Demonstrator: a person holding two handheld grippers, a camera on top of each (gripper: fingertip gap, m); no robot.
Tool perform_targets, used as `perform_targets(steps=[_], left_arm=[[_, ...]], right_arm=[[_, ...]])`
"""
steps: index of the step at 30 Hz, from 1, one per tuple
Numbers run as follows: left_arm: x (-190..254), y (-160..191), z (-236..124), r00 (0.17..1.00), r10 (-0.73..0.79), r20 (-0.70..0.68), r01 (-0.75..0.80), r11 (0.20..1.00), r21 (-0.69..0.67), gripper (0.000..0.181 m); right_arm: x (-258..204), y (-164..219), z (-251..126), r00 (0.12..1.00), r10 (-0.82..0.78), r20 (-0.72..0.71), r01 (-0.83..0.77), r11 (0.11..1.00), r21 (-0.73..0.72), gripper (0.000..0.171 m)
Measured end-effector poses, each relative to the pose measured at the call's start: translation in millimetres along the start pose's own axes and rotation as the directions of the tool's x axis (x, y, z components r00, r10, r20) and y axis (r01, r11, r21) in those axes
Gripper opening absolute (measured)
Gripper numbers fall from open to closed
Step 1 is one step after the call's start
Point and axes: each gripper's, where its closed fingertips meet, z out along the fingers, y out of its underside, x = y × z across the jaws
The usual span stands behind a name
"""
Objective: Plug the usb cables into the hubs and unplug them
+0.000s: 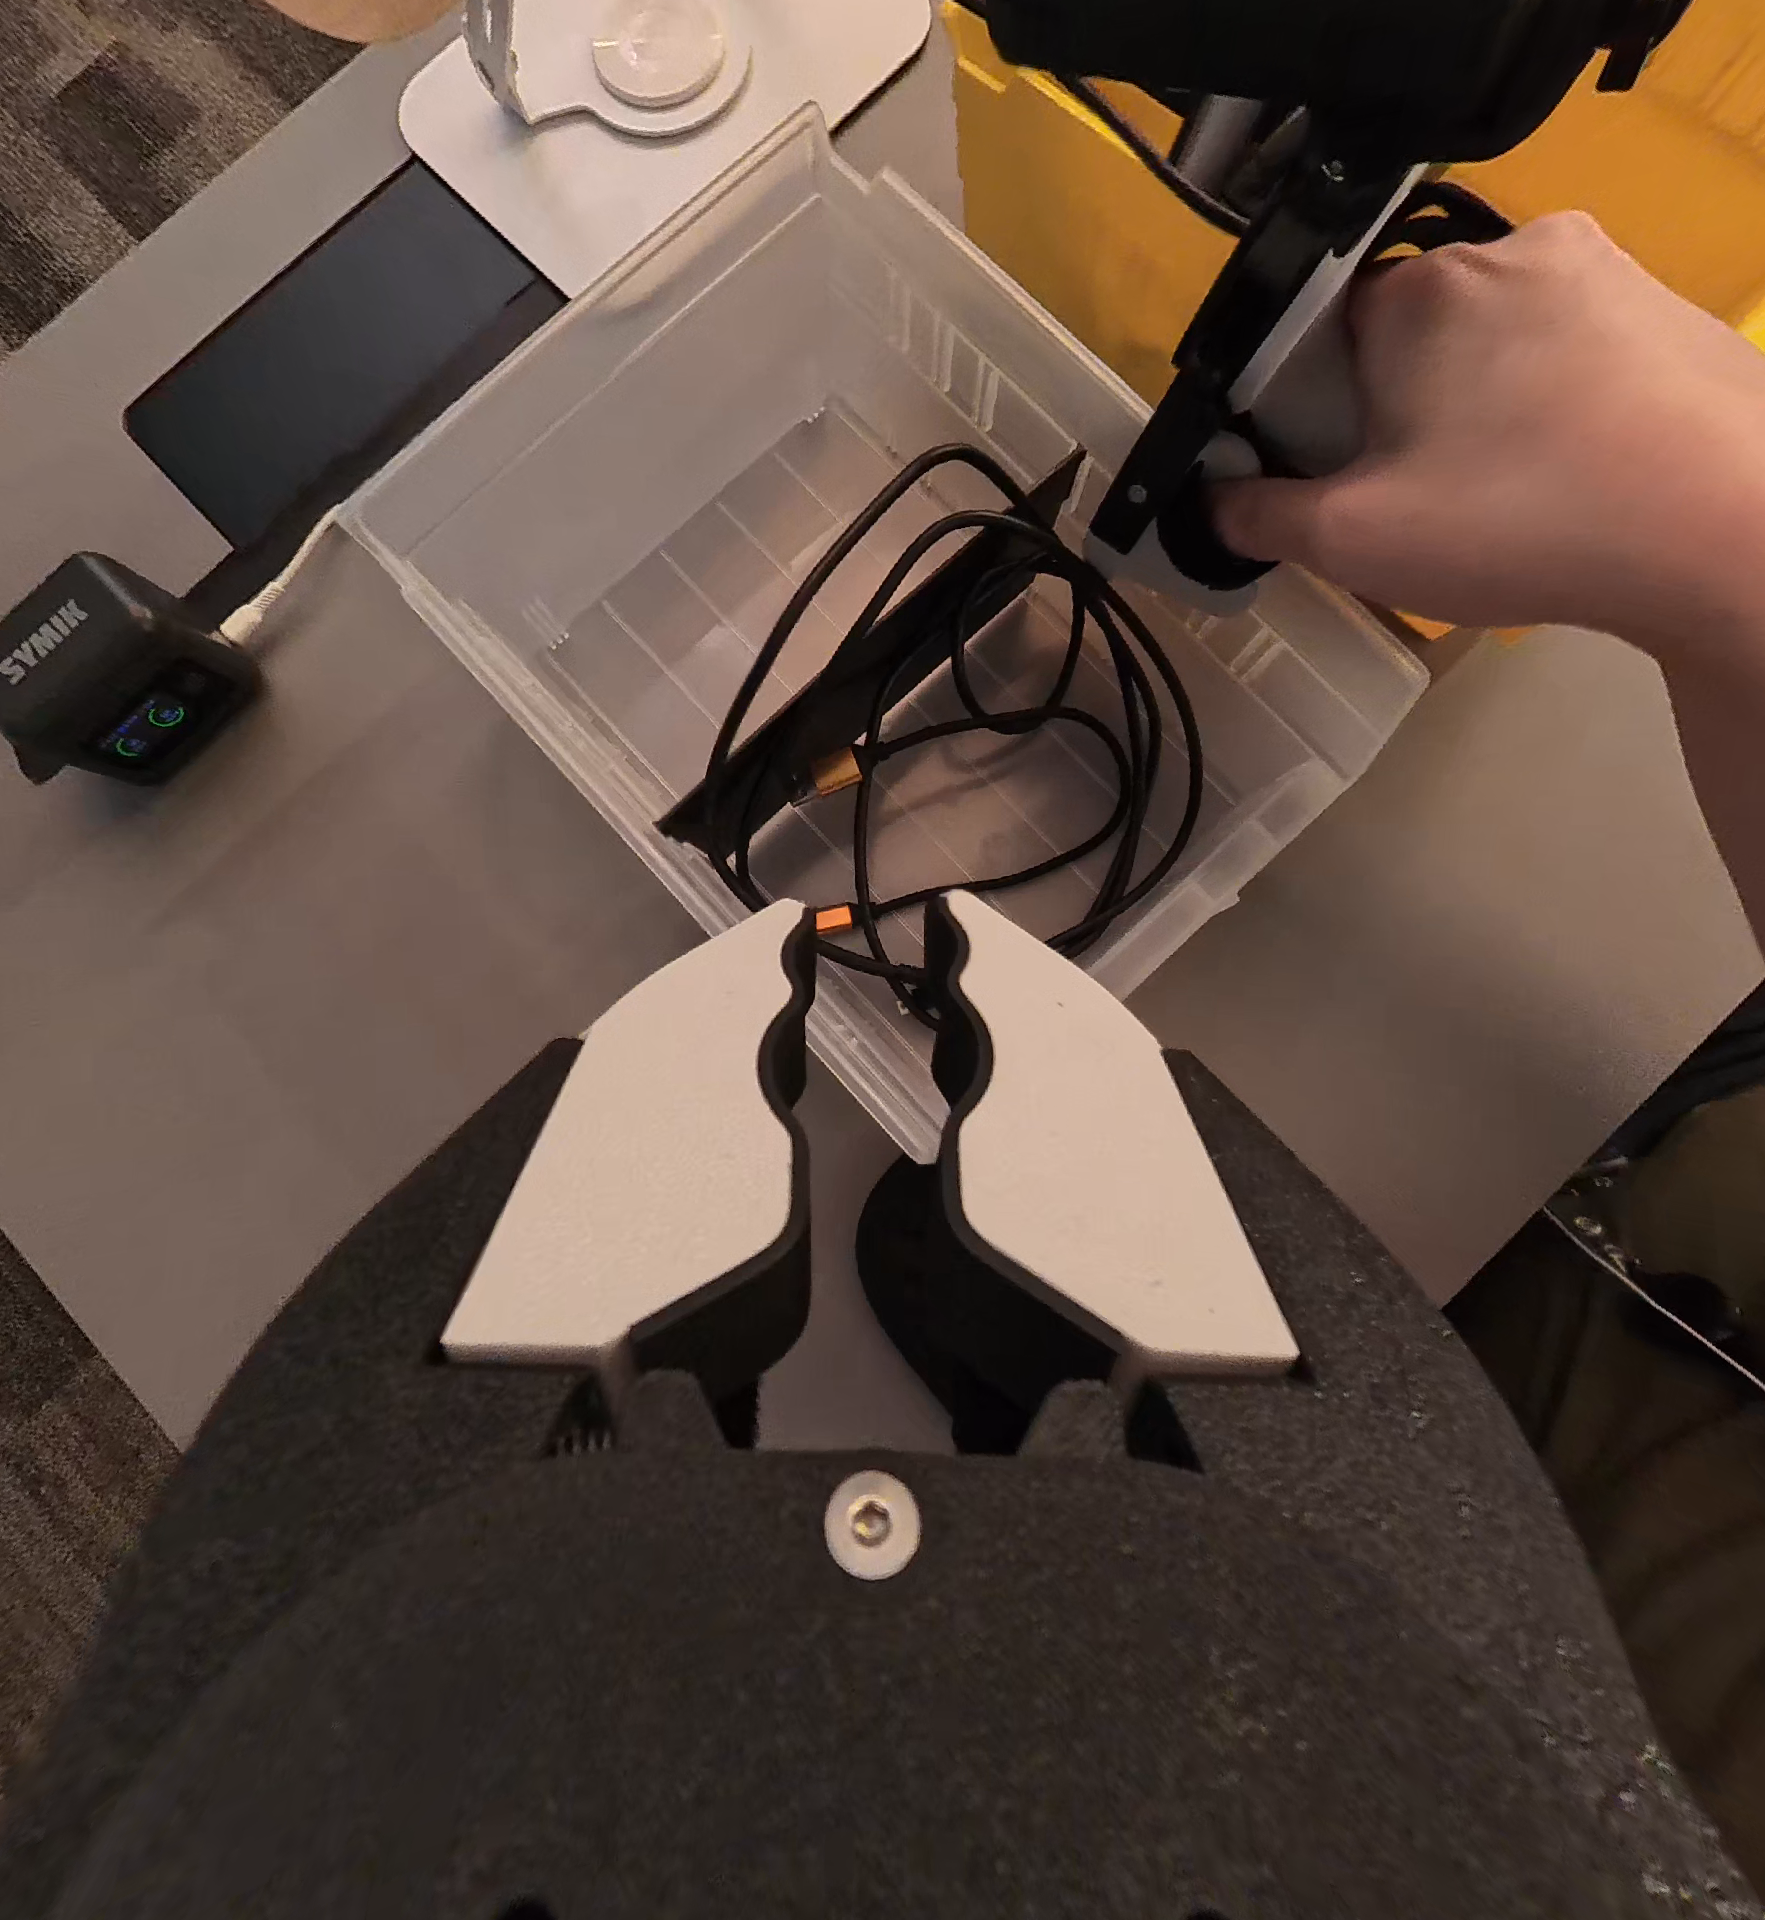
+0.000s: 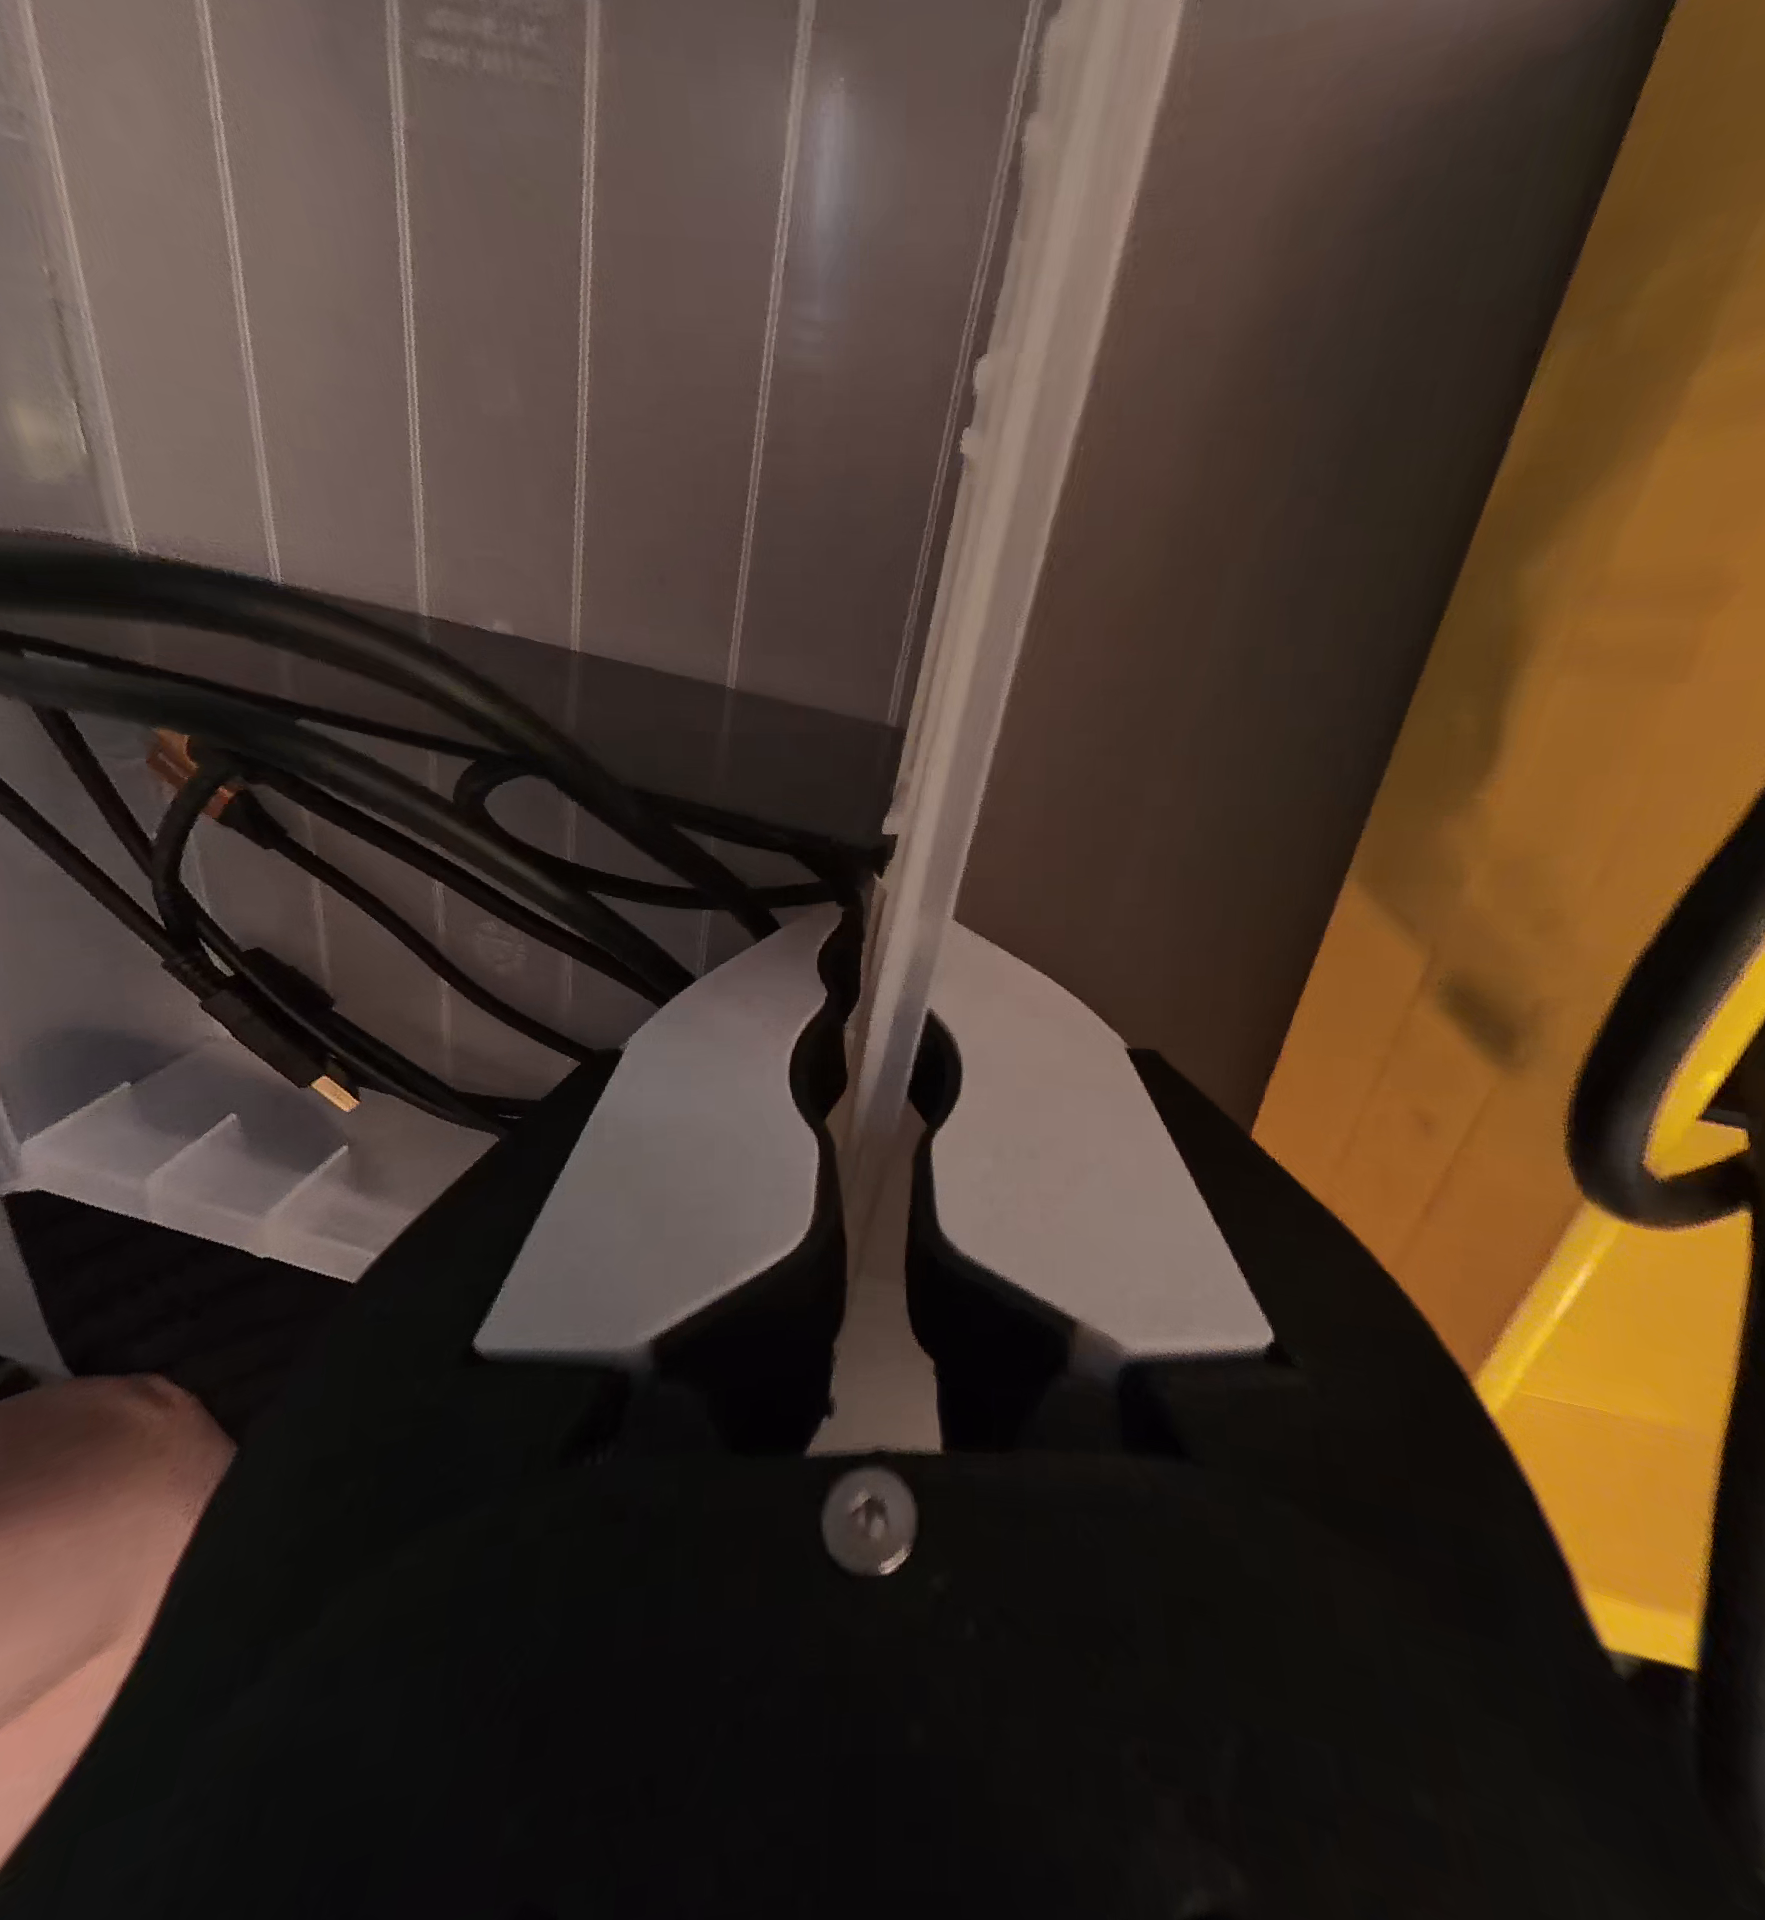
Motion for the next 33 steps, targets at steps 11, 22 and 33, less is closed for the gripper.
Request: perform_targets(steps=[11, 22, 33], left_arm=[[-18, 1, -24, 0.995, -0.065, 0.074, 0.058, 0.993, 0.099, 0.016], [-22, -32, -111, 0.967, -0.171, 0.189, 0.049, 0.854, 0.518, 0.013], [24, -55, -110, 0.987, -0.066, 0.144, -0.028, 0.824, 0.565, 0.035]], right_arm=[[-30, -17, -12, 0.992, 0.045, 0.117, -0.038, 0.997, -0.061, 0.005], [-24, -15, -145, 0.991, -0.089, 0.103, 0.102, 0.986, -0.131, 0.005], [178, 25, -300, 0.981, 0.021, 0.193, -0.029, 0.999, 0.040, 0.006]])
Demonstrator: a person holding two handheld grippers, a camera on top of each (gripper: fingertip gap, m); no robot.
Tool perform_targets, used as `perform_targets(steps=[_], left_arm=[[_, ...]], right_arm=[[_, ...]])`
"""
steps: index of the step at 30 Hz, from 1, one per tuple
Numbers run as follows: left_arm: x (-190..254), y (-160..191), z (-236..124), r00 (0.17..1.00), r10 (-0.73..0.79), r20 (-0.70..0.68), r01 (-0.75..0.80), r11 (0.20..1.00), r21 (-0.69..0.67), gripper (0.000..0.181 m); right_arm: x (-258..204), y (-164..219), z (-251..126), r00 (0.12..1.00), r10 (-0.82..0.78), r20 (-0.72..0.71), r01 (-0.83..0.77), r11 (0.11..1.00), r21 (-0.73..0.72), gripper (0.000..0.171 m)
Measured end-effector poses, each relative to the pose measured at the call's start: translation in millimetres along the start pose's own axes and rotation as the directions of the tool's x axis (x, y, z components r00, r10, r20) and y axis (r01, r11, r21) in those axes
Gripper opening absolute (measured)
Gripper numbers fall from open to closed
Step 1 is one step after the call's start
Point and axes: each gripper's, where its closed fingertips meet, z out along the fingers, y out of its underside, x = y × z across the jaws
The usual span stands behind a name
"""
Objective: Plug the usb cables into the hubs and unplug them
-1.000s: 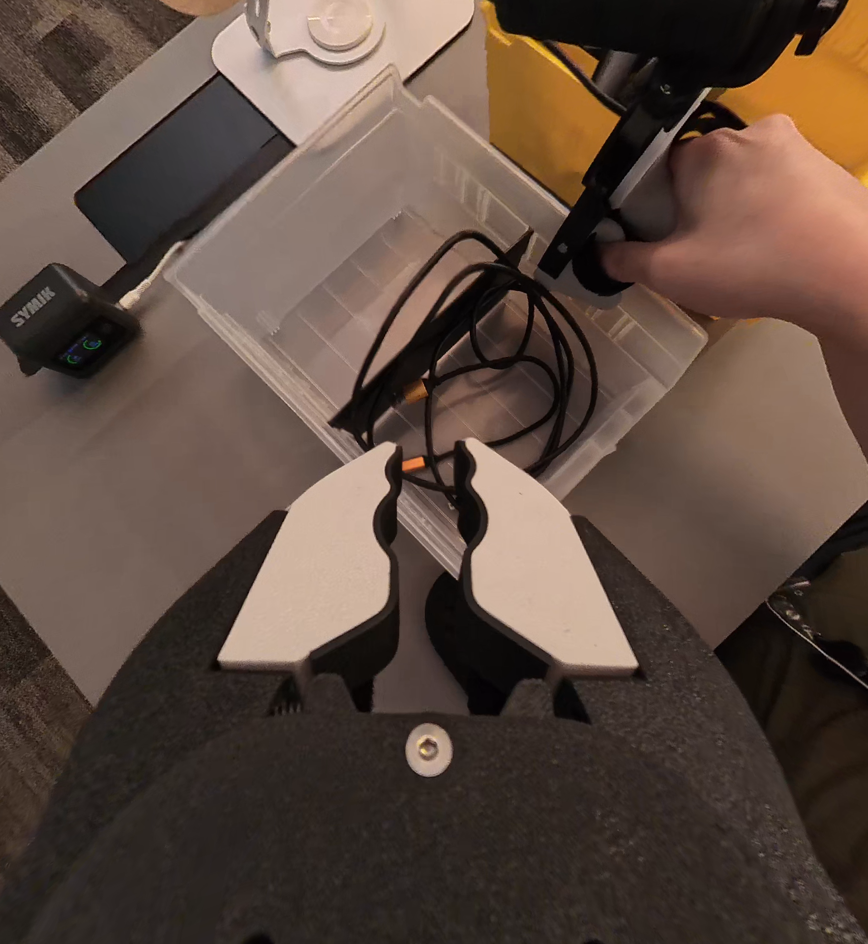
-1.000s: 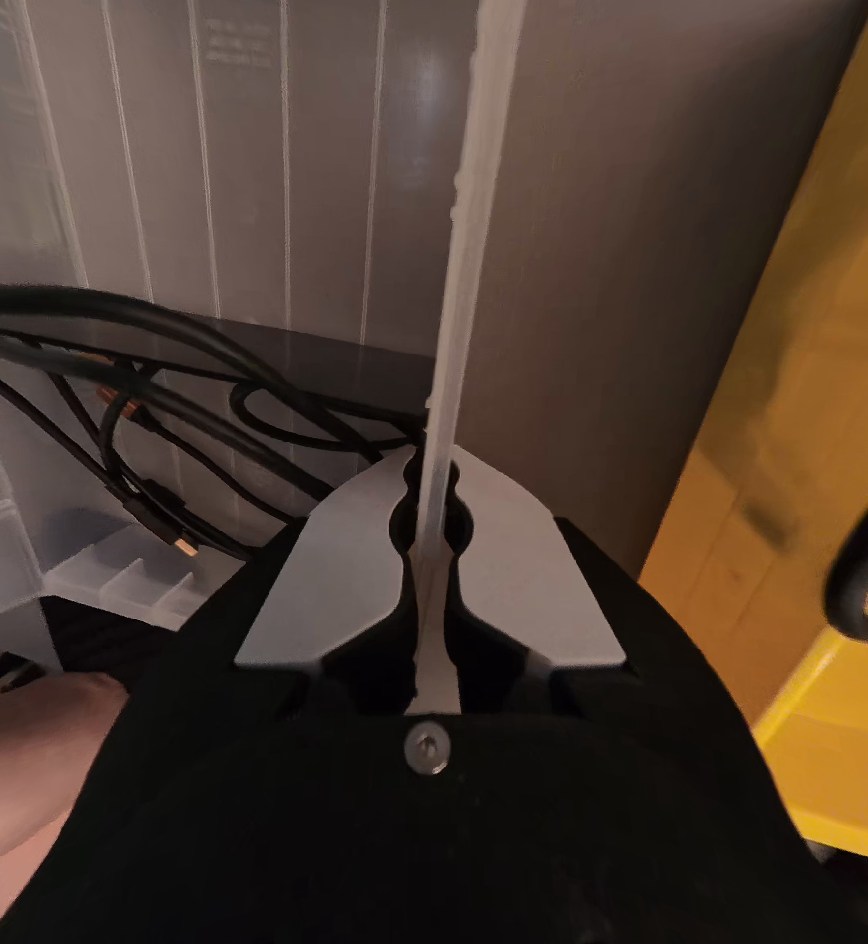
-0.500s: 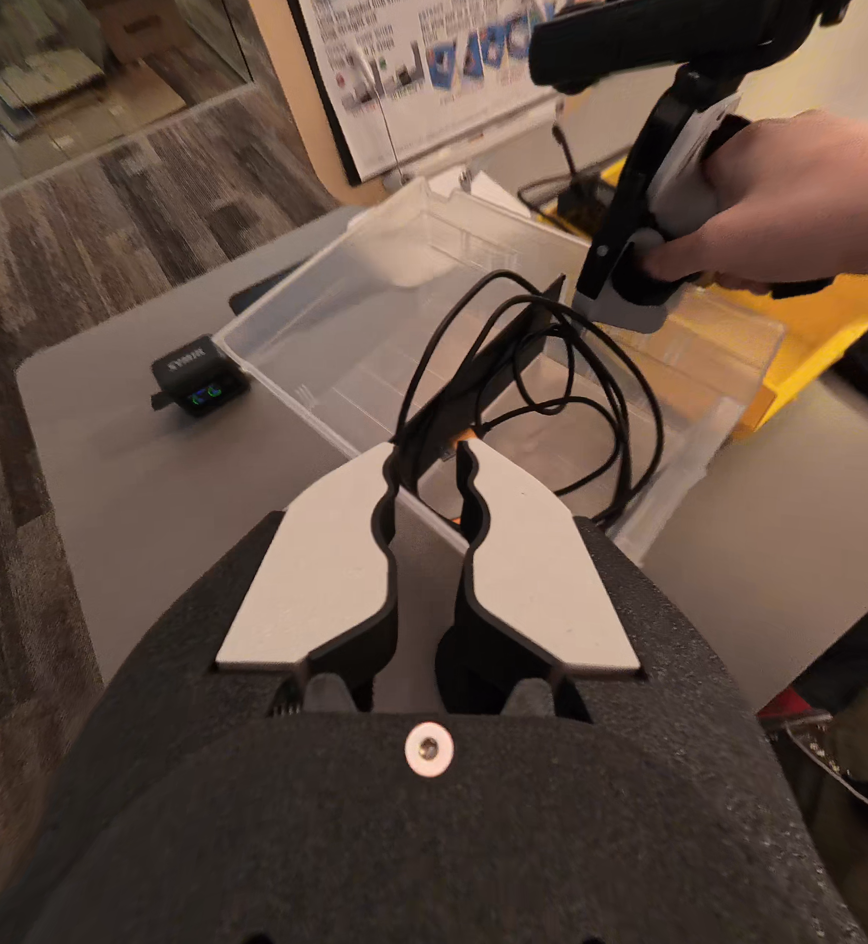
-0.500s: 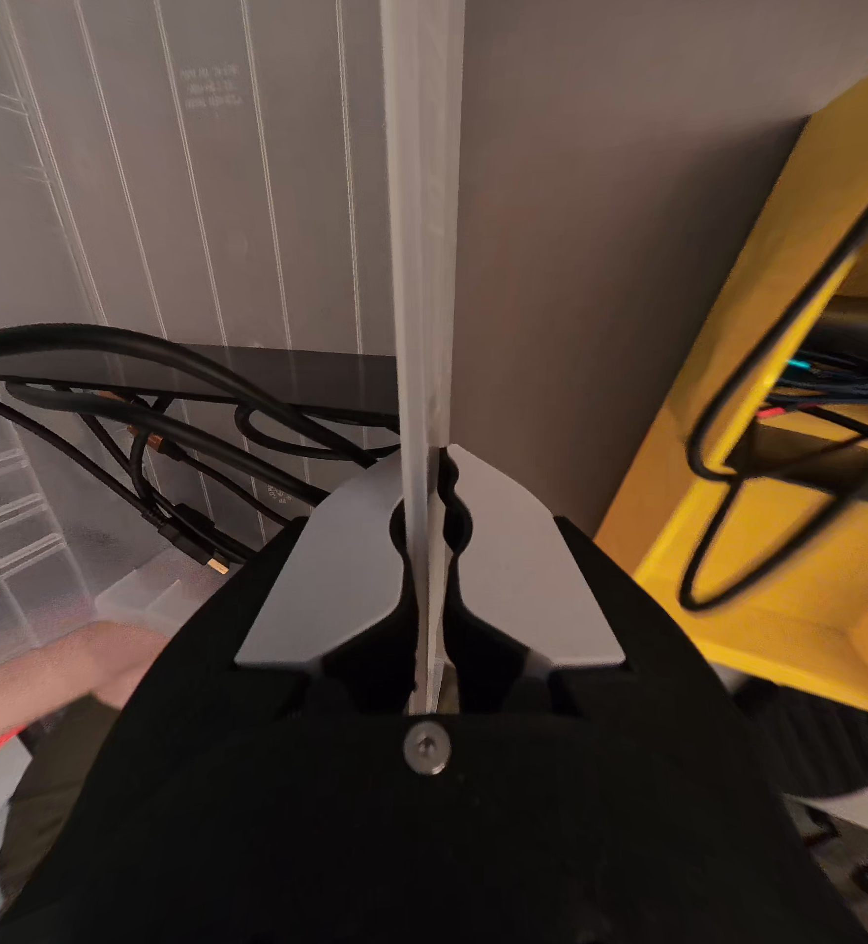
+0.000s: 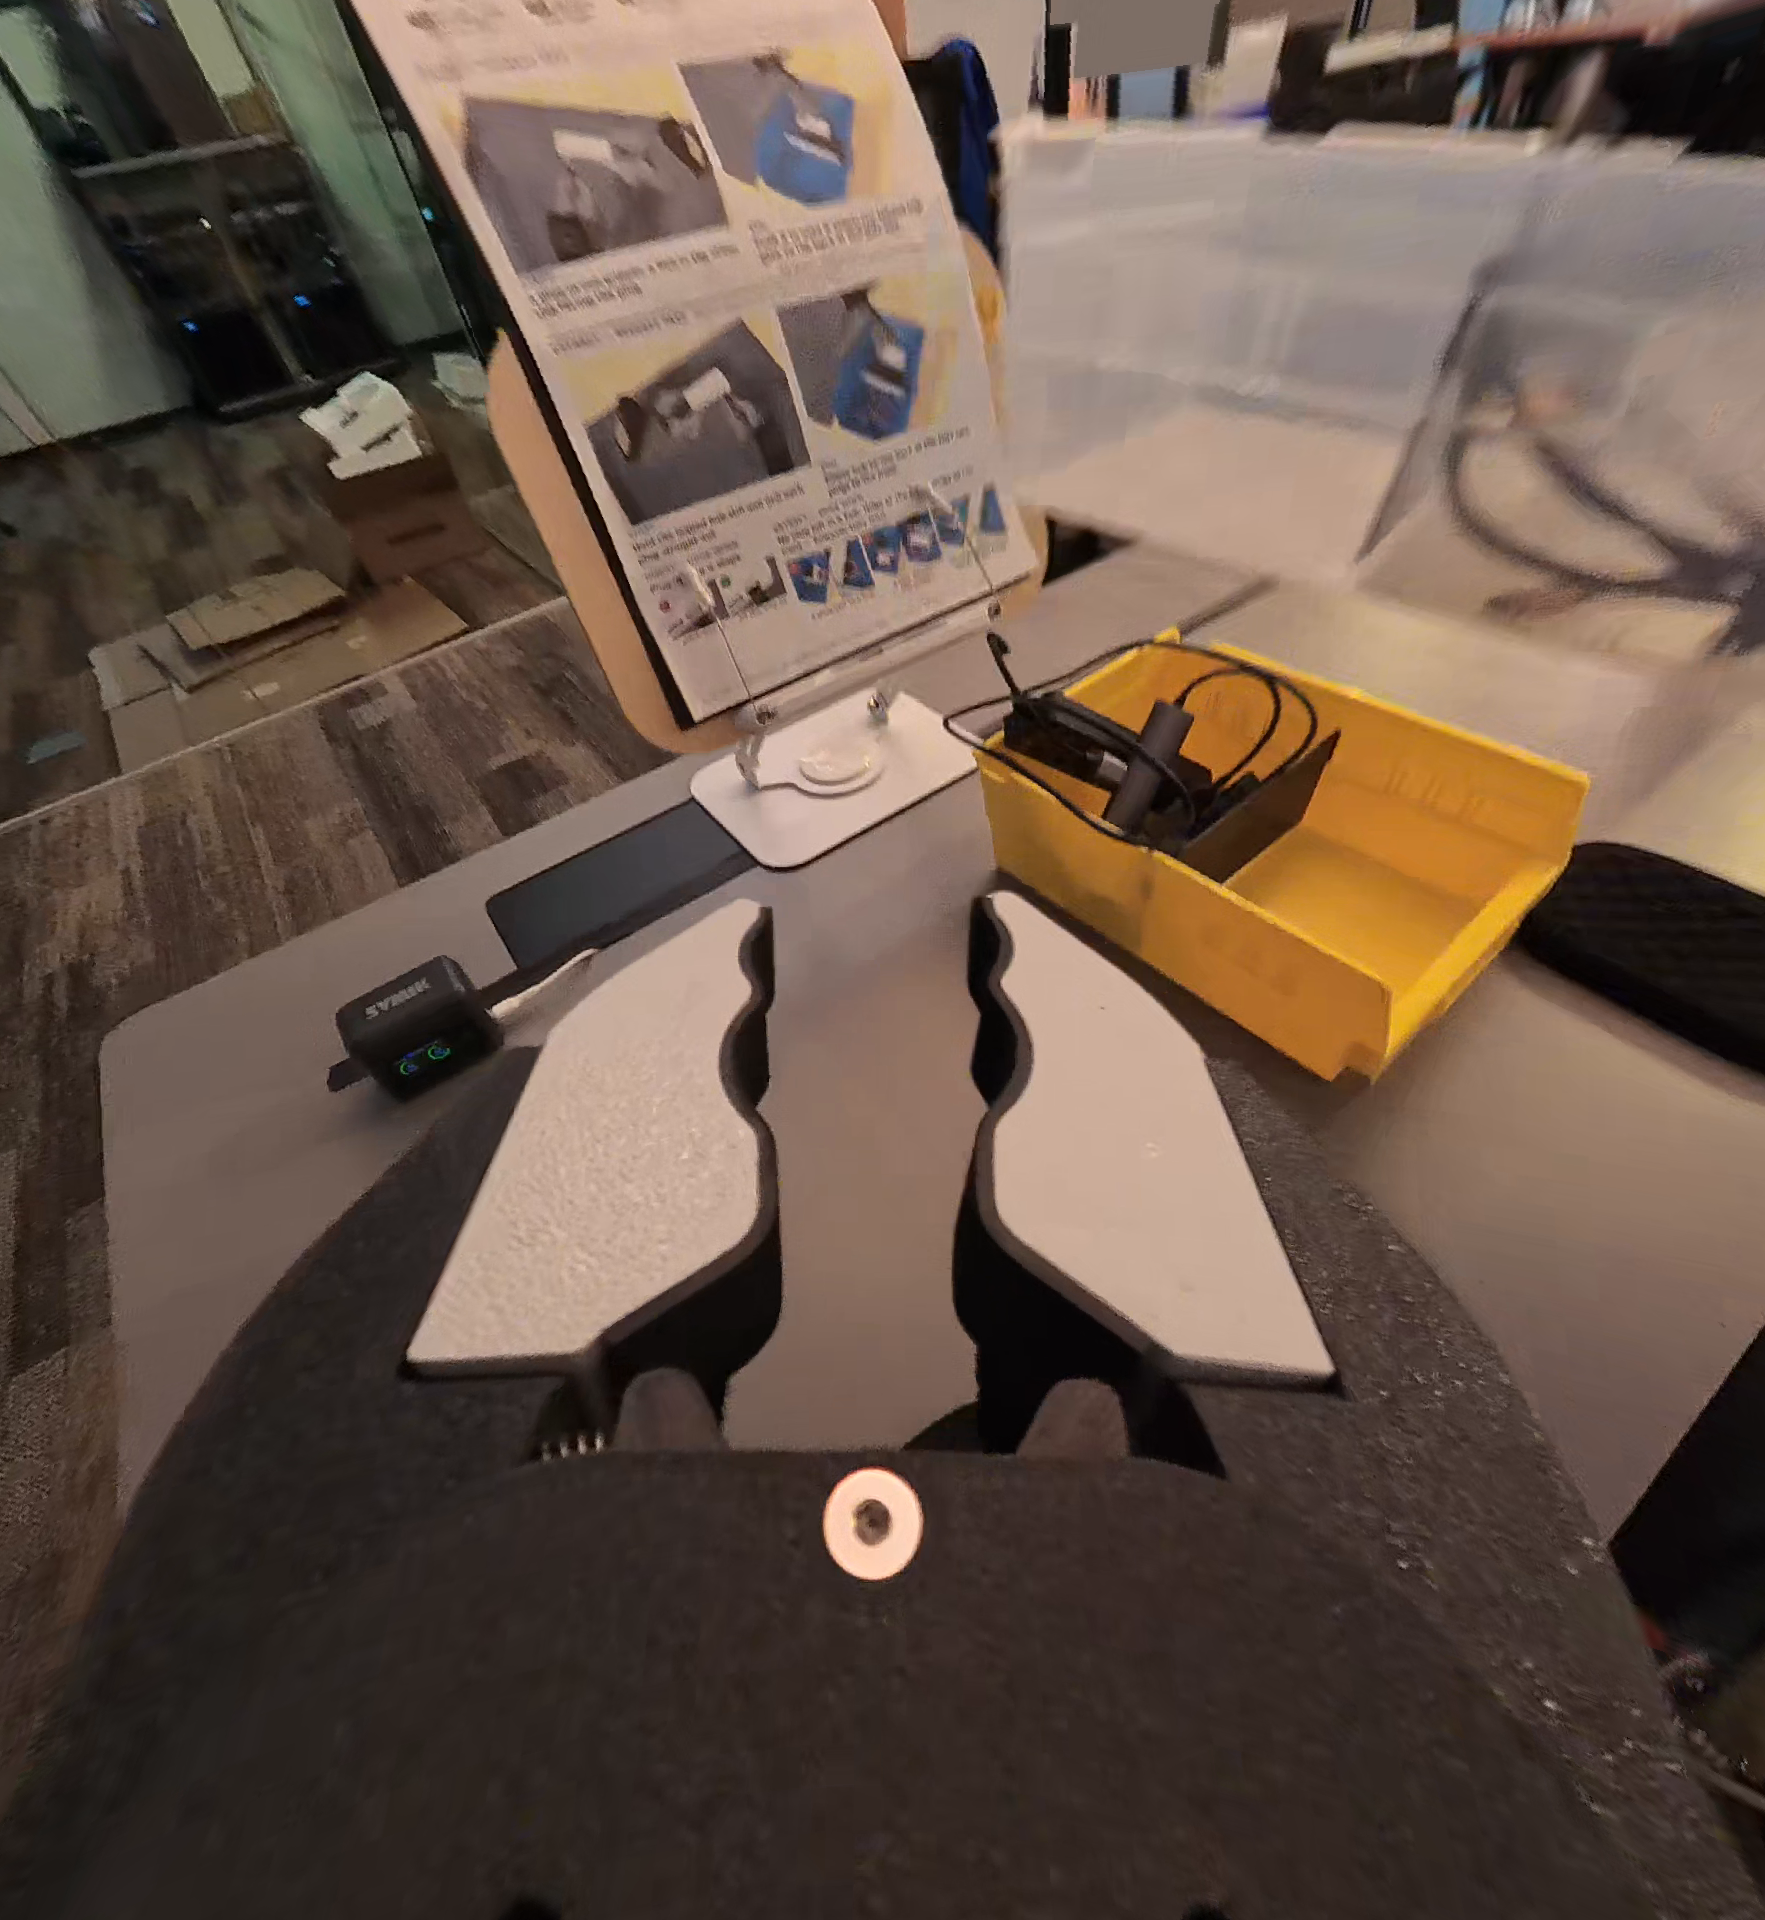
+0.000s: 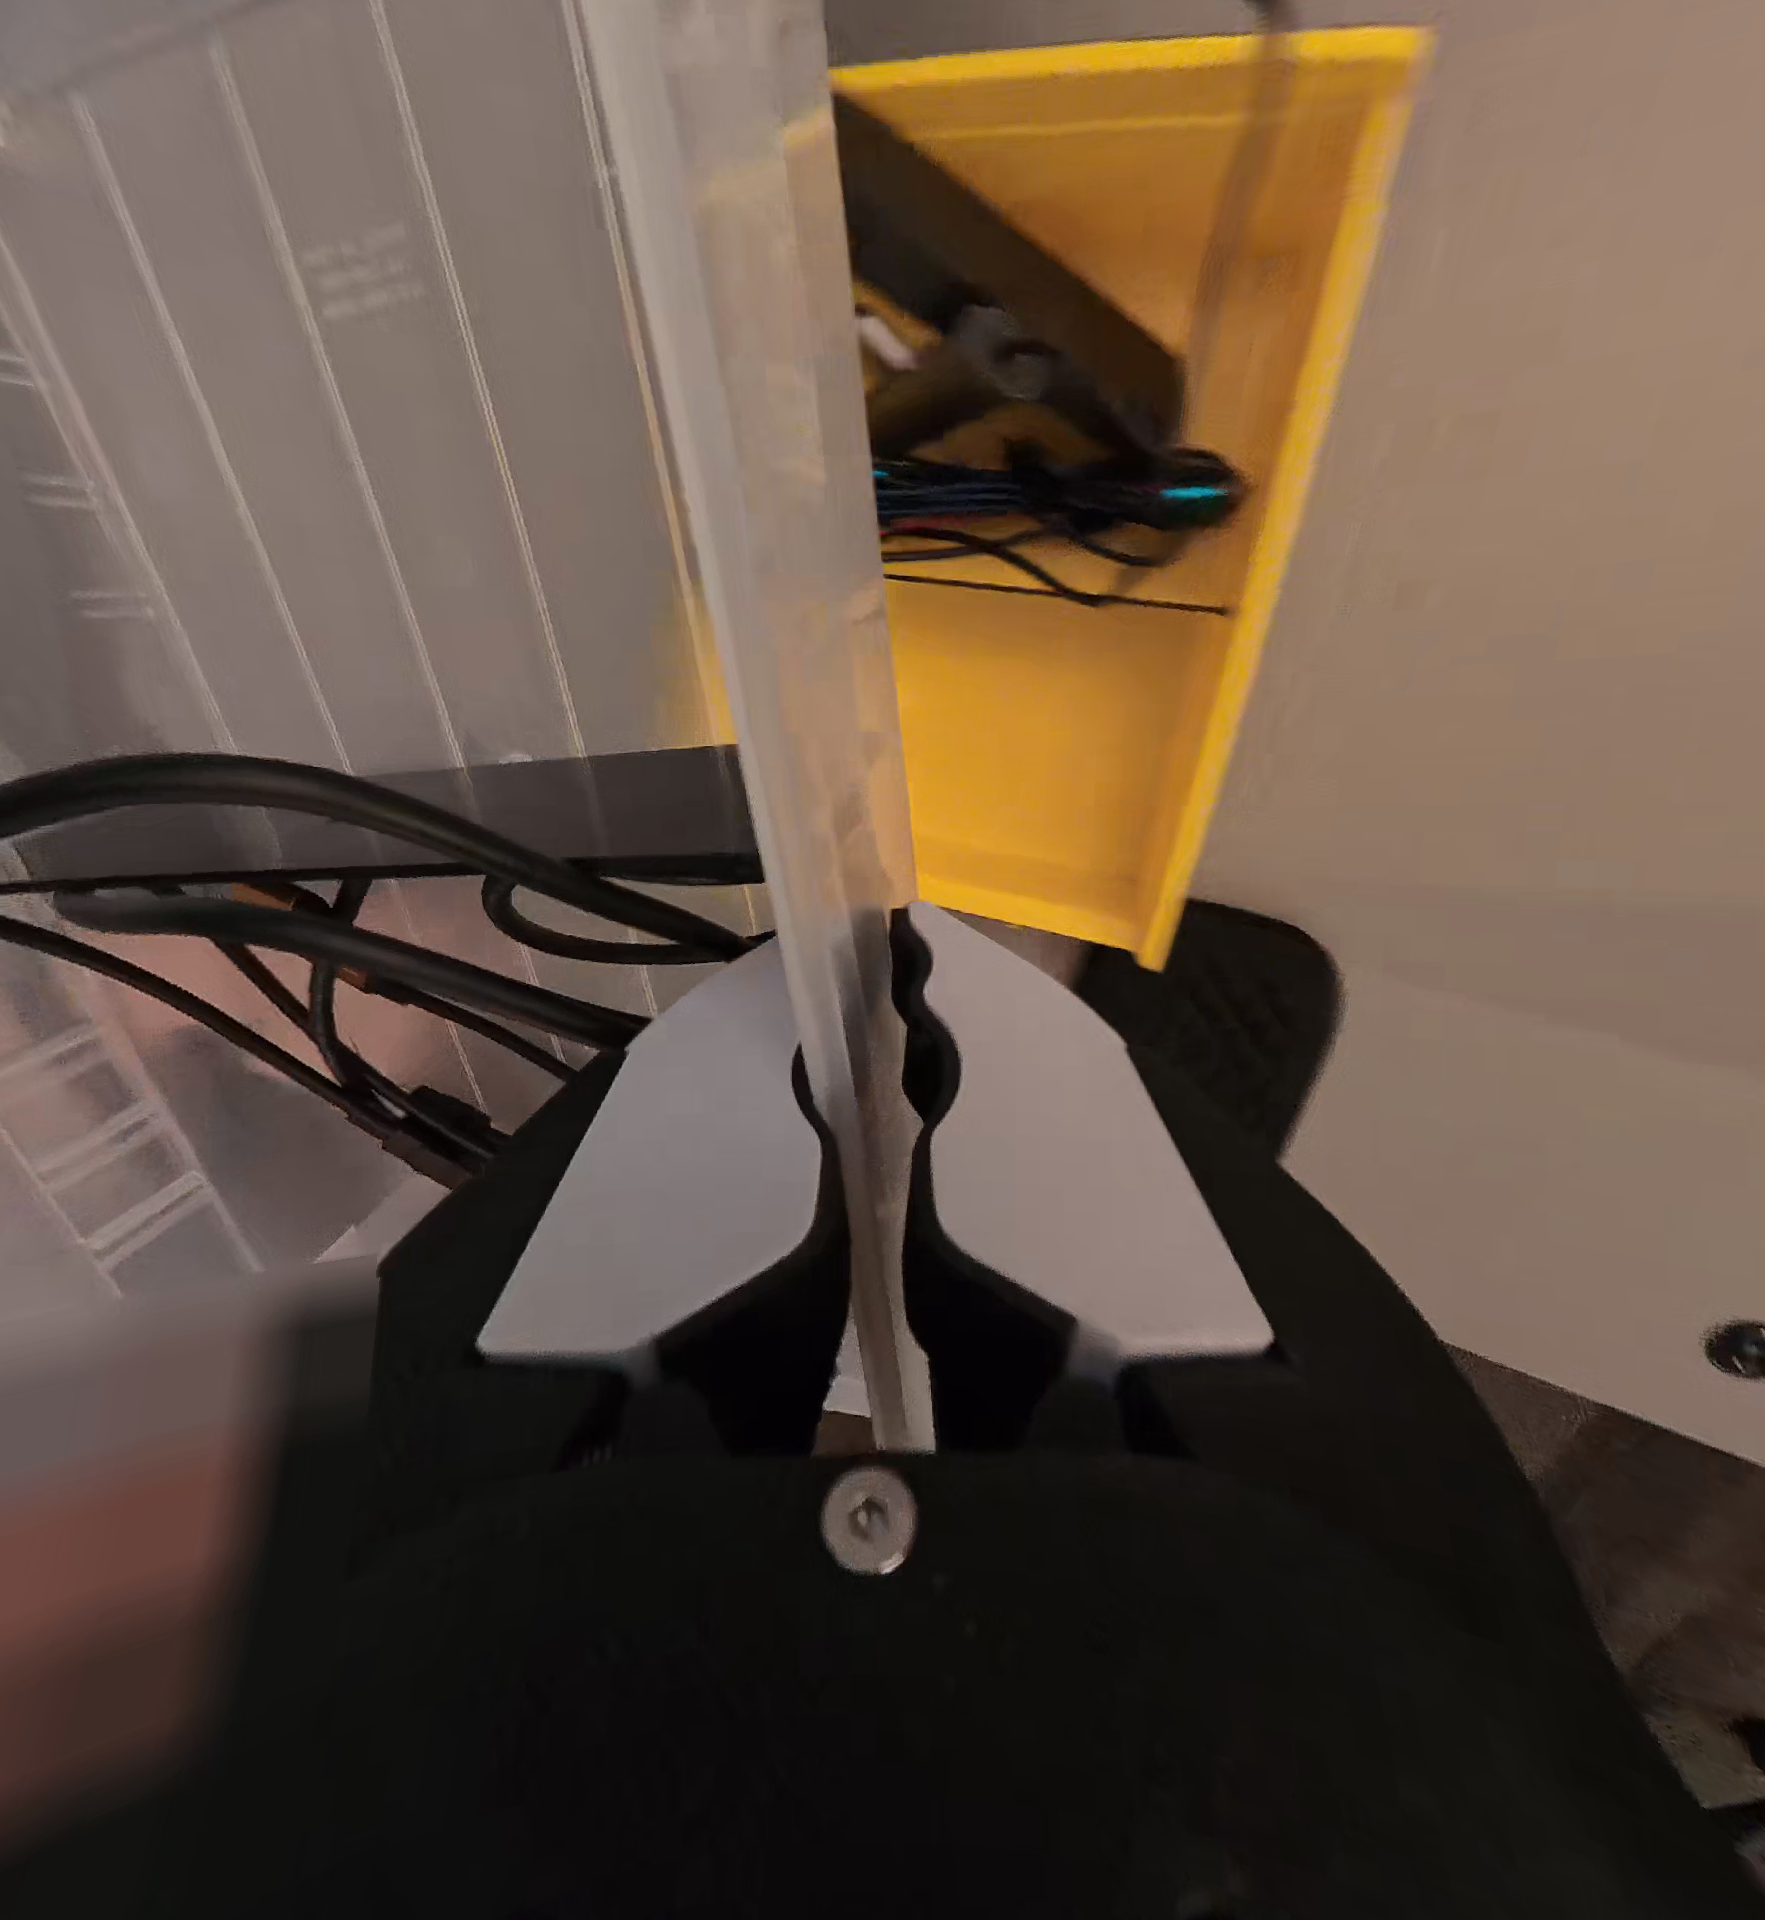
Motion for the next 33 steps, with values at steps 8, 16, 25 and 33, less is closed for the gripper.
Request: perform_targets(steps=[8, 16, 25, 33], left_arm=[[-24, 15, 19, 0.997, -0.056, 0.058, 0.060, 0.995, -0.080, 0.042], [37, 23, 113, 0.958, -0.163, -0.238, 0.122, 0.976, -0.179, 0.044], [140, 109, 221, 0.855, -0.402, -0.327, 0.192, 0.832, -0.520, 0.050], [178, 126, 249, 0.905, -0.348, -0.245, 0.164, 0.817, -0.553, 0.042]], right_arm=[[221, 51, -6, 0.966, 0.203, -0.158, -0.180, 0.972, 0.150, 0.006], [328, 73, 64, 0.957, 0.280, -0.076, -0.263, 0.947, 0.185, 0.006], [355, 59, 128, 0.966, 0.257, -0.033, -0.254, 0.965, 0.071, 0.008], [363, 39, 127, 0.951, 0.308, -0.015, -0.304, 0.945, 0.116, 0.010]])
